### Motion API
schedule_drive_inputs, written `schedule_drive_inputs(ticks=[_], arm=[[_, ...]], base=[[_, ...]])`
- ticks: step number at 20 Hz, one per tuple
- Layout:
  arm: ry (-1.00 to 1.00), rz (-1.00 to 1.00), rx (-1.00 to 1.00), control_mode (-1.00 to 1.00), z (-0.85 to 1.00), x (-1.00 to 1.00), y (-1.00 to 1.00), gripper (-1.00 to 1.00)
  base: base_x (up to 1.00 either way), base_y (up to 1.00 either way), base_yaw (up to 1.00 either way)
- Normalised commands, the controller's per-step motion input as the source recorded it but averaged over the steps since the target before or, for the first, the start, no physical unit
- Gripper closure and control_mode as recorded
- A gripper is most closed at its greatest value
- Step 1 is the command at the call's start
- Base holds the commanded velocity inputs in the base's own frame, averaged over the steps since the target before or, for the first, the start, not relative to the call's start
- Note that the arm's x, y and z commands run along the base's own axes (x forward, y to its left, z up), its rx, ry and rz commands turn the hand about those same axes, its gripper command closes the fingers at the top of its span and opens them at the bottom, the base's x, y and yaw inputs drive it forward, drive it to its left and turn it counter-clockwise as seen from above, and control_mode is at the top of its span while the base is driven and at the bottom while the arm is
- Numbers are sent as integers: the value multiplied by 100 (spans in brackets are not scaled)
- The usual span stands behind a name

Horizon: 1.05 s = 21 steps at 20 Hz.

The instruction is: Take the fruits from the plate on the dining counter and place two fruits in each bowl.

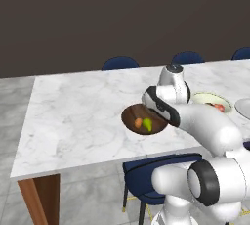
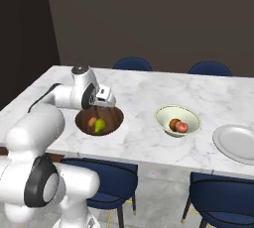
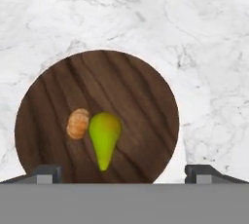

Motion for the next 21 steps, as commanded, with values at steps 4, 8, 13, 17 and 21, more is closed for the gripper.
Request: schedule_drive_inputs(ticks=[4, 8, 13, 17, 21], arm=[[-15, 0, 0, -100, 78, -46, -25, -100], [-7, 0, 0, -100, 71, -64, -13, -100], [-12, -4, 0, -100, 70, -75, -18, -100], [-16, -3, -3, -100, 56, -71, -16, -100], [-14, -2, -4, -100, 61, -53, -3, -100]], base=[[0, 0, 0], [0, 0, 0], [0, 0, 0], [0, 0, 0], [0, 0, 0]])
